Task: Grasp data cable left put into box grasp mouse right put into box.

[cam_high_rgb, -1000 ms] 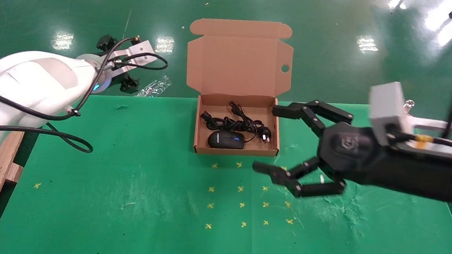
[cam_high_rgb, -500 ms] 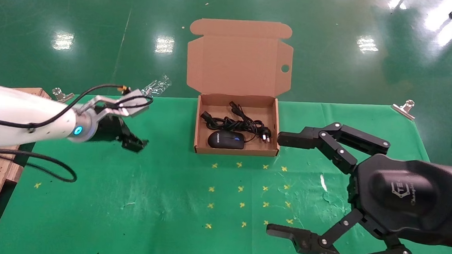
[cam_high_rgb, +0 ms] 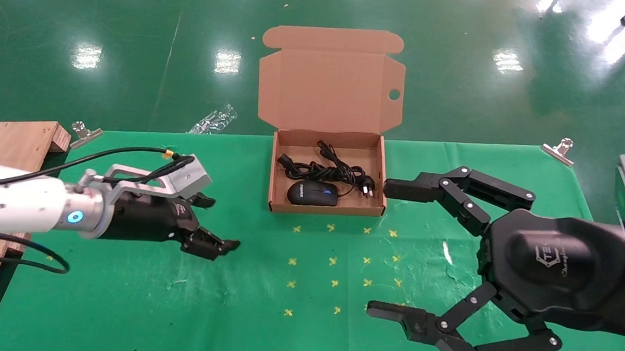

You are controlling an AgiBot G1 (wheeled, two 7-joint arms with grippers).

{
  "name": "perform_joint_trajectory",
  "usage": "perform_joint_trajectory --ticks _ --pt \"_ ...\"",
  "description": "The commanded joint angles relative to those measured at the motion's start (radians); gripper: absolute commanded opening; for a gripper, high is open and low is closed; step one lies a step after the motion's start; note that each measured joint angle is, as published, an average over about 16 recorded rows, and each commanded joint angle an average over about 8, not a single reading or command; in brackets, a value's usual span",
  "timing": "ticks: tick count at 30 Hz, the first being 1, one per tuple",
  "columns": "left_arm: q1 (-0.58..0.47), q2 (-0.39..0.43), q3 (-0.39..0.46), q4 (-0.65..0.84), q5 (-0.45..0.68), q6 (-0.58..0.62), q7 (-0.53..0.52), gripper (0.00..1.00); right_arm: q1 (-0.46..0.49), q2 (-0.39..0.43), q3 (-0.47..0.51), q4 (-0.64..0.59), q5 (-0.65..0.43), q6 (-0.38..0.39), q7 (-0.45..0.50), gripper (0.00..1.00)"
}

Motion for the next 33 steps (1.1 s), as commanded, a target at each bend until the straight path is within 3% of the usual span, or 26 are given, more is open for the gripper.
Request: perform_joint_trajectory --ticks 1,24,33 --pt "0.019 -0.018 -0.030 -0.013 -0.067 0.026 0.037 1.00 0.000 0.000 0.000 0.000 0.000 0.000 0.000 1.00" --pt "0.233 -0.225 -0.377 -0.160 -0.833 0.317 0.463 1.00 0.000 0.001 -0.002 0.000 0.001 0.001 -0.001 1.00" --pt "0.284 -0.274 -0.460 -0.195 -1.012 0.386 0.550 1.00 0.000 0.002 -0.002 0.000 0.002 0.001 -0.001 1.00"
